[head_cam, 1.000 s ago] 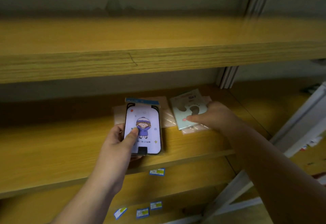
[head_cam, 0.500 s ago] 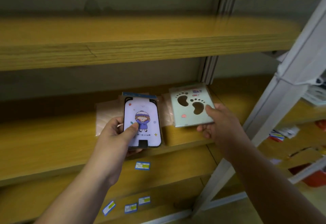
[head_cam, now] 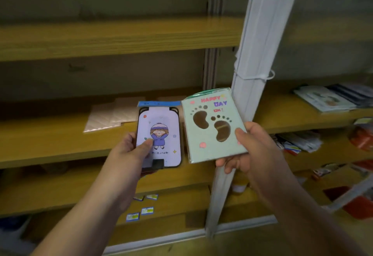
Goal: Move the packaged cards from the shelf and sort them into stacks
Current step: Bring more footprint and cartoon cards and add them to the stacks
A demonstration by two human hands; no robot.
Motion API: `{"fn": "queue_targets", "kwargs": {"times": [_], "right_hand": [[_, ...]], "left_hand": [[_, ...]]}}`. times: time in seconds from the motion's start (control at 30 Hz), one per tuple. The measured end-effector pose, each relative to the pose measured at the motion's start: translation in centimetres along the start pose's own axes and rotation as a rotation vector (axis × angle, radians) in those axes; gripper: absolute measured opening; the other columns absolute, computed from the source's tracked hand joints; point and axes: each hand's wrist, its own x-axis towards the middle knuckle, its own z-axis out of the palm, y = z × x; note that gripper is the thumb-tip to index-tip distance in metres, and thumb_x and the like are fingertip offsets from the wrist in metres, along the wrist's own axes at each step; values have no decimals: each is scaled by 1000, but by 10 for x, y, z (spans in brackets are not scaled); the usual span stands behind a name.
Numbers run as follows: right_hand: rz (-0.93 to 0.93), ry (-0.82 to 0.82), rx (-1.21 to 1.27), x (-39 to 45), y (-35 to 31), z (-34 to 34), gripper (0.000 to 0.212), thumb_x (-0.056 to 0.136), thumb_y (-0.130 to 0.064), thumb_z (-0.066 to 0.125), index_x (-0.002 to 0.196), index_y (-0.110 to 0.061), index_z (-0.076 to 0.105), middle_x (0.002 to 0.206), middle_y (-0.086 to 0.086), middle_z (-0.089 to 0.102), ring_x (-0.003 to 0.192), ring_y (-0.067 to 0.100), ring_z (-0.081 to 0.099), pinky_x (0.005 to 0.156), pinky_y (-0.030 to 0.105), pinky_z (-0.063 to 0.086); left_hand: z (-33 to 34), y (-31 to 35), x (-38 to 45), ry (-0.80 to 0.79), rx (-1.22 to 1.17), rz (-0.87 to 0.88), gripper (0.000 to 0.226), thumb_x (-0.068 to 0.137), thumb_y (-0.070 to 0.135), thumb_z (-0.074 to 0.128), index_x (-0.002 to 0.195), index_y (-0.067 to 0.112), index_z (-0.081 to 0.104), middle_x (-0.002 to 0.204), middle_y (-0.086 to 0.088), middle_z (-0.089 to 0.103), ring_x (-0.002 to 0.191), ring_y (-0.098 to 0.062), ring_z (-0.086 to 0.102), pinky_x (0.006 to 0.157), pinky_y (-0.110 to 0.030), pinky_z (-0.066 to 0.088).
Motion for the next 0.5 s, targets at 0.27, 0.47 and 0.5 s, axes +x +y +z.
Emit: {"fn": "queue_targets", "kwargs": {"times": [0.27, 0.47, 0.5], "right_hand": [[-3, -175, 41, -74, -25, -90, 25, 98, -32, 50, 118, -18, 55, 93, 19, 76, 61, 29, 71, 49, 30, 56], [78, 80, 180, -90, -52, -175, 26, 104, -23, 43, 123, -6, 51, 85, 27, 73, 52, 29, 65, 41, 31, 52], [121, 131, 196, -90, -56, -190, 26, 104, -22, 43, 125, -7, 50, 84, 30, 72, 50, 30, 64, 39, 32, 51]], "left_hand": [[94, -17, -76, 25, 3, 34, 12, 97, 19, 59, 108, 16, 63, 93, -6, 80, 82, -21, 78, 54, -27, 58], [171, -24, -109, 4, 48, -10, 14, 94, 25, 63, 107, 21, 66, 93, -4, 80, 88, -25, 77, 75, -45, 56], [186, -25, -110, -3, 55, -25, 13, 93, 25, 64, 106, 23, 67, 92, -2, 80, 89, -25, 77, 79, -48, 57]]}}
